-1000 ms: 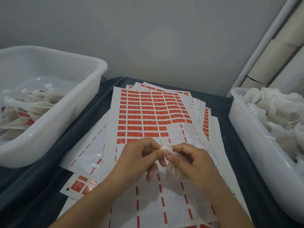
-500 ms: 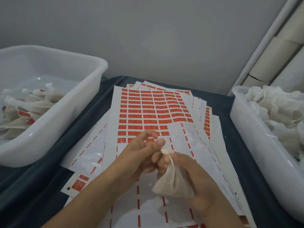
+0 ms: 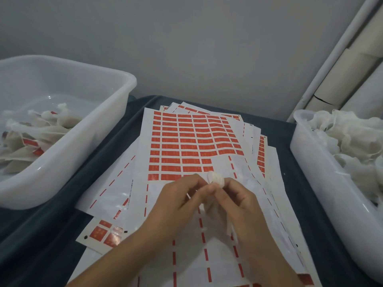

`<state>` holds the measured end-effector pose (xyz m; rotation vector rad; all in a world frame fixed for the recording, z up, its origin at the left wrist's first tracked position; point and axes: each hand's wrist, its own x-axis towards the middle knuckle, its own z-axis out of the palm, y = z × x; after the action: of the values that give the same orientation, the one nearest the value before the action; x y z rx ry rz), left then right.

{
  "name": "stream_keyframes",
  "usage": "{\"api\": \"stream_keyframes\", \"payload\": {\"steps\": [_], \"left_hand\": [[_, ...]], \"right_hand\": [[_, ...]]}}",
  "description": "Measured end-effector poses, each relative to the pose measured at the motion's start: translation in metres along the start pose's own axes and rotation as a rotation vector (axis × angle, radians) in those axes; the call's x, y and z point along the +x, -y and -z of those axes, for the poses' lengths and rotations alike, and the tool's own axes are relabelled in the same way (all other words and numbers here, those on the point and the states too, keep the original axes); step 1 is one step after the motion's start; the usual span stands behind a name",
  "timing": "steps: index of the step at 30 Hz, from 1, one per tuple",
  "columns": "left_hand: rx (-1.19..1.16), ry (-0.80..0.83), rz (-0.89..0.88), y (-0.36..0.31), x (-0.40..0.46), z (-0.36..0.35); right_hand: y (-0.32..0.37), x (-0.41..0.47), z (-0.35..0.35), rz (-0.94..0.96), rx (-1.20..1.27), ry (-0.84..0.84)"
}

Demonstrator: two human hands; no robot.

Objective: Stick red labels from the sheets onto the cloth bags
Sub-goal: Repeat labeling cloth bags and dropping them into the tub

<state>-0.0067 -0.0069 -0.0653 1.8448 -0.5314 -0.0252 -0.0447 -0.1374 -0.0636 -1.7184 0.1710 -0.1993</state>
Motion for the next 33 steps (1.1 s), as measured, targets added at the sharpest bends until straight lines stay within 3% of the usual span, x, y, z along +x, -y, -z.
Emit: {"api": "stream_keyframes", "payload": {"steps": [6, 13, 17, 19, 21, 23, 26, 30, 33], "left_hand": [[-0.055, -0.026, -0.016, -0.001, 0.003, 0.005], [-0.617, -0.192, 0.301, 0.003, 0.017, 0.03], [-0.748, -0.239, 0.358, 0.006, 0.018, 0.03], [-0.678, -0.24, 0.362, 0.006, 0.016, 0.029], [-0.4, -0.239, 0.341, 0.007, 0.017, 0.03], [-0.114, -0.343, 0.374, 0.01, 0.022, 0.032], [0.08, -0.478, 0.511, 0.017, 0.029, 0.038], [-0.086, -0.428, 0.688, 0.019, 0.031, 0.043], [-0.238, -0.46, 0.72, 0.024, 0.03, 0.048]], "right_hand": [[0.002, -0.001, 0.001, 0.028, 0.058, 0.075], [0.008, 0.001, 0.005, -0.02, 0.054, 0.182], [0.005, 0.002, 0.0, 0.011, 0.03, 0.26], [0.003, 0.001, 0.001, 0.029, -0.058, 0.288], [0.001, 0.001, 0.003, 0.018, -0.105, 0.271], [-0.002, 0.002, 0.006, -0.011, -0.088, 0.177], [-0.008, 0.006, 0.006, 0.032, -0.122, 0.003], [-0.013, 0.007, 0.001, 0.134, -0.188, -0.125], [-0.014, 0.005, 0.0, 0.126, -0.201, -0.169]]}}
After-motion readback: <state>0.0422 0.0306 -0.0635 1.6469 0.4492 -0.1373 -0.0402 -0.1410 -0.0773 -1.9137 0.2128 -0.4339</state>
